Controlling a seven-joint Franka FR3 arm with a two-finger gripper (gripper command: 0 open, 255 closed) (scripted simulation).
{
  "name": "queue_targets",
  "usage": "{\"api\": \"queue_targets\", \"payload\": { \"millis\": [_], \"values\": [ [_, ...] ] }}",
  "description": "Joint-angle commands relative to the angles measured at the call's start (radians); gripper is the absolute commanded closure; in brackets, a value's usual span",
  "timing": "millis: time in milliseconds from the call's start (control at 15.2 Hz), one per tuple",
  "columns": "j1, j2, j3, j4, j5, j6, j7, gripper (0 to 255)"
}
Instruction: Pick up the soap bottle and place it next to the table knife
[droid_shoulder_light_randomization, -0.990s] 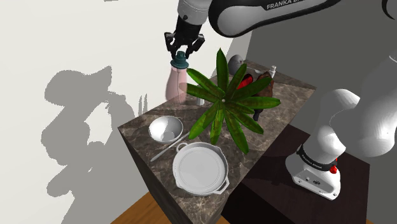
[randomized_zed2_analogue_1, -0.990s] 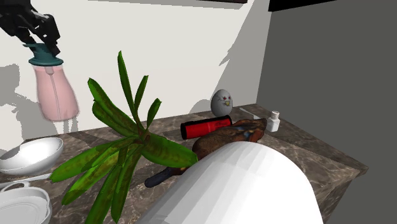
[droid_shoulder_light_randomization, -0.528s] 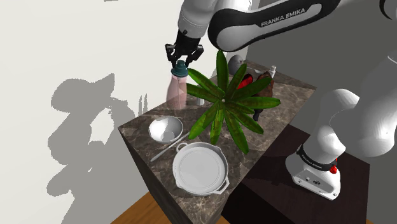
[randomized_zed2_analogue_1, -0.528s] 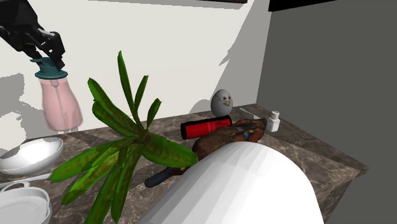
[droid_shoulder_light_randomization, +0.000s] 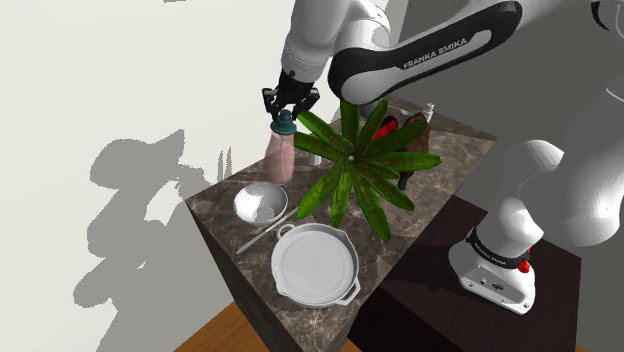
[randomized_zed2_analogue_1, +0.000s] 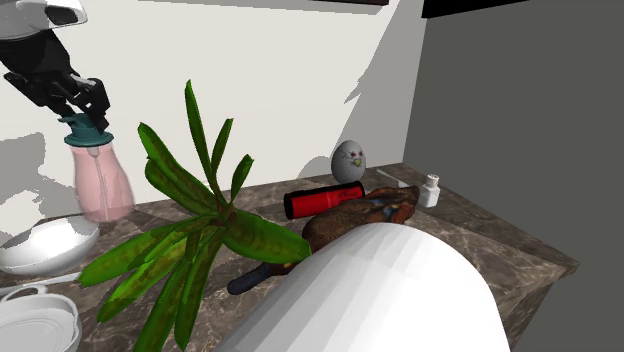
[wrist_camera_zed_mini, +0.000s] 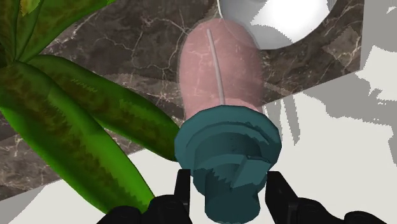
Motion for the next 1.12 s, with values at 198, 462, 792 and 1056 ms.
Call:
{"api": "queue_targets", "payload": {
  "millis": [198, 462, 792, 1056],
  "values": [
    [-0.005, 0.022, -0.003, -0.042, -0.021, 0.064, 0.026, 255],
    [-0.009, 0.044, -0.006, -0.072, -0.04, 0.113, 0.05, 255],
    [-0.014, 0.076, -0.009, -0.103, -0.068, 0.175, 0.083, 255],
    [-0.017, 0.106, -0.012, -0.124, -0.094, 0.223, 0.113, 255]
  ]
}}
